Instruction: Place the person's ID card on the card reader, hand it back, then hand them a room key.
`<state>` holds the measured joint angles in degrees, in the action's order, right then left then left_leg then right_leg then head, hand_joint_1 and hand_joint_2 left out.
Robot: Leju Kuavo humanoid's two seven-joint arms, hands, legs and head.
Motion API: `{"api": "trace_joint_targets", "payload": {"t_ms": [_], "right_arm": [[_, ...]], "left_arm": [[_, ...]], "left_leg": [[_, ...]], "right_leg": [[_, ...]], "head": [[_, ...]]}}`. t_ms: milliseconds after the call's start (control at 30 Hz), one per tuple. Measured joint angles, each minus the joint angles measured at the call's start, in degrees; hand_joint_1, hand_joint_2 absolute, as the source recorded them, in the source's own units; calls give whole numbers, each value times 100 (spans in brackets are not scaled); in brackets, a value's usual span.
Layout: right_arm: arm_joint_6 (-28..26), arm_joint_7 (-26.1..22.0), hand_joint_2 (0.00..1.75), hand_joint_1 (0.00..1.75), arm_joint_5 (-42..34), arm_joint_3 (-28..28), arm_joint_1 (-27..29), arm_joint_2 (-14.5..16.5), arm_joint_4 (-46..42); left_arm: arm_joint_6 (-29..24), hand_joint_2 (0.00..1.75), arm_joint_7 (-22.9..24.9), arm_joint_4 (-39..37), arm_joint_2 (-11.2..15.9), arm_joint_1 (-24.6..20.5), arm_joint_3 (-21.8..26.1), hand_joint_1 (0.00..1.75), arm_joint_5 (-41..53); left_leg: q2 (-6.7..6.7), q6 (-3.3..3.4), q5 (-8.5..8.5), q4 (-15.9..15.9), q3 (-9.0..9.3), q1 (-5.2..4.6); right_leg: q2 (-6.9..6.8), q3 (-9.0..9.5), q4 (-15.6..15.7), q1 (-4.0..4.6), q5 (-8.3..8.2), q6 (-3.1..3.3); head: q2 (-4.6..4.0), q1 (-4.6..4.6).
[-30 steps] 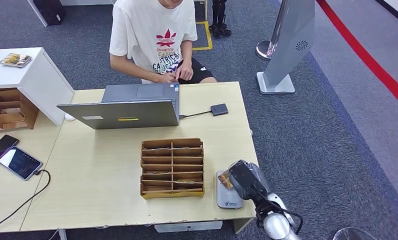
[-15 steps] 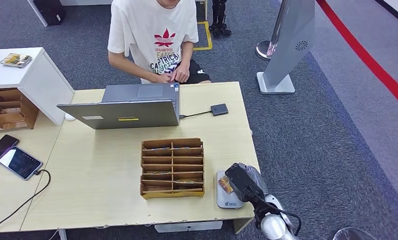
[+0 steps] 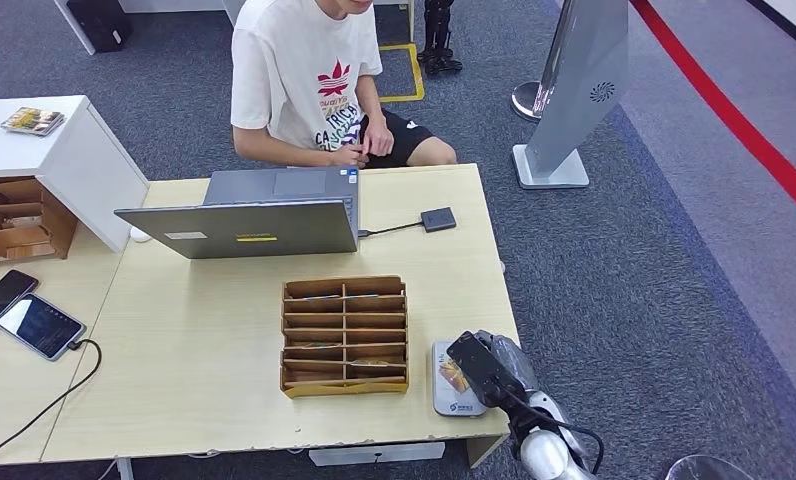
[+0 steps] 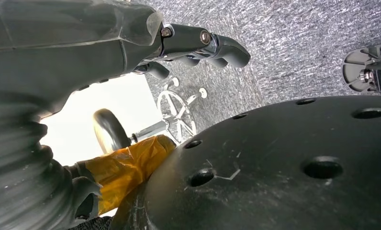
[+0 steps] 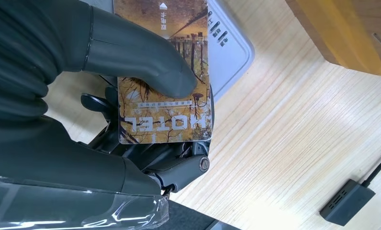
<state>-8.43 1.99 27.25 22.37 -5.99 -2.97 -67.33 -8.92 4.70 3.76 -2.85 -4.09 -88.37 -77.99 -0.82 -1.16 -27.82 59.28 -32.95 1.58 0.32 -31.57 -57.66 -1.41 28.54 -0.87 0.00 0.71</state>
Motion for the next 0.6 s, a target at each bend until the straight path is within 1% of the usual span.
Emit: {"api": "trace_joint_targets", "payload": {"t_ms": [600], "right_arm": [[15,0,175,175,43,19,-61,2,108]], "left_arm": [[0,175,43,0,8,0,-4,0,0]], "left_leg": [[2,0,0,0,17,0]], "right_leg": [[1,15,0,0,0,0]], "head": [[0,0]]}}
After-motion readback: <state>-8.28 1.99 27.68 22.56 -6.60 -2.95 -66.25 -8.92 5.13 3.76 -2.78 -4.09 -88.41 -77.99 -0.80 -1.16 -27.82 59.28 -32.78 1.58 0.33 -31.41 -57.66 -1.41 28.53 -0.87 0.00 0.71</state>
